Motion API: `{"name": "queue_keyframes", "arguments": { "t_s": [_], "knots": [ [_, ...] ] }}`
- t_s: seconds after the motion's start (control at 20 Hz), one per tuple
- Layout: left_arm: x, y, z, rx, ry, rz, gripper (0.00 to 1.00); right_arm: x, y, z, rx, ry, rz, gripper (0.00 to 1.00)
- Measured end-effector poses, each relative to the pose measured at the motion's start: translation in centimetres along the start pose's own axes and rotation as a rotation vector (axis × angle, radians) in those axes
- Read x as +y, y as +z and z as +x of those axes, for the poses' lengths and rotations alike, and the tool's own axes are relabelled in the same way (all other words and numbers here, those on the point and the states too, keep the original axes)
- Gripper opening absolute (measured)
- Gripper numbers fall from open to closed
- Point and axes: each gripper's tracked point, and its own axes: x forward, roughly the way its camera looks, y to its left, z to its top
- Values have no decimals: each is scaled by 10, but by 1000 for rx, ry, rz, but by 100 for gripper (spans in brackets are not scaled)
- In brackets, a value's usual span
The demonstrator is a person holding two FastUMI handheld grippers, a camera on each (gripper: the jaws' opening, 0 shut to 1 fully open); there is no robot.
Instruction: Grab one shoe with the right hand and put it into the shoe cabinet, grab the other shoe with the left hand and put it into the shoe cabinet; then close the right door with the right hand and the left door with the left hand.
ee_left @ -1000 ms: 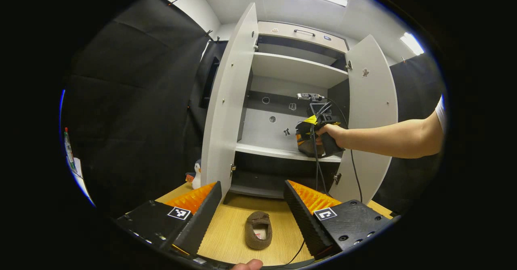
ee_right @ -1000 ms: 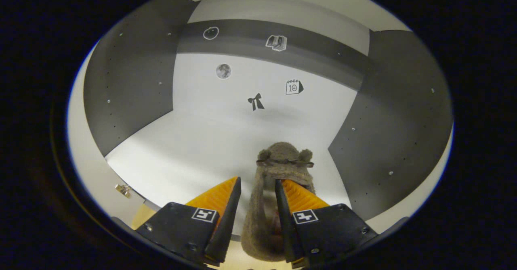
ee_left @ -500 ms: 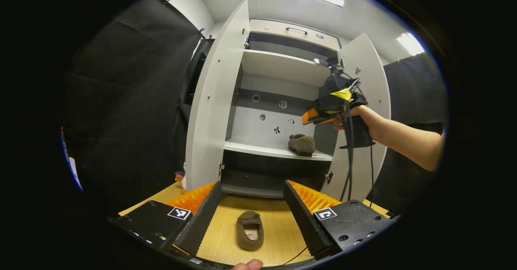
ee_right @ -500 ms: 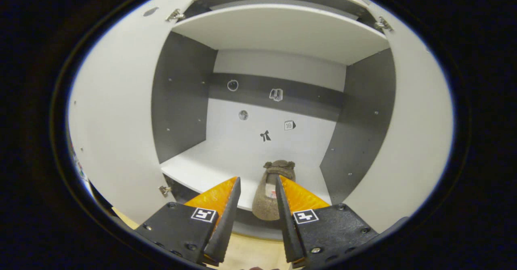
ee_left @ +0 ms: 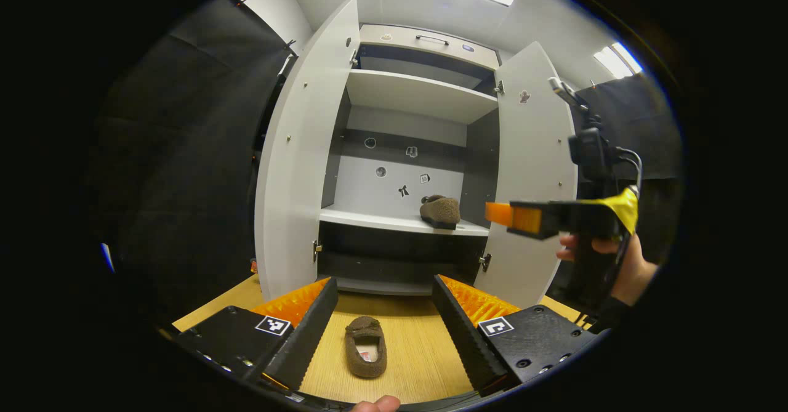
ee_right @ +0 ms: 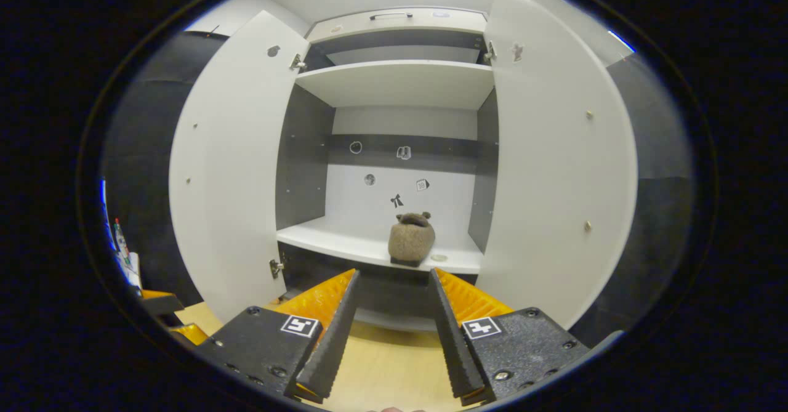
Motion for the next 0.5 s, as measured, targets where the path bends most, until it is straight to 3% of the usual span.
{"name": "queue_keyframes", "arguments": {
  "t_s": [0.1, 0.25, 0.3, 0.5],
  "knots": [
    [-3, -11, -1, 24, -6, 11, 95, 1, -31, -28, 5, -13, 8, 76],
    [-7, -27, -4, 59, -10, 28, 95, 1, -60, -55, -3, -28, 65, 71],
    [-8, -33, -5, 75, -11, 31, 95, 1, -67, -64, -8, -33, 77, 76],
    [-11, -59, -2, 143, -5, 32, 95, -7, -100, -90, 21, -56, 96, 77]
  ]
}}
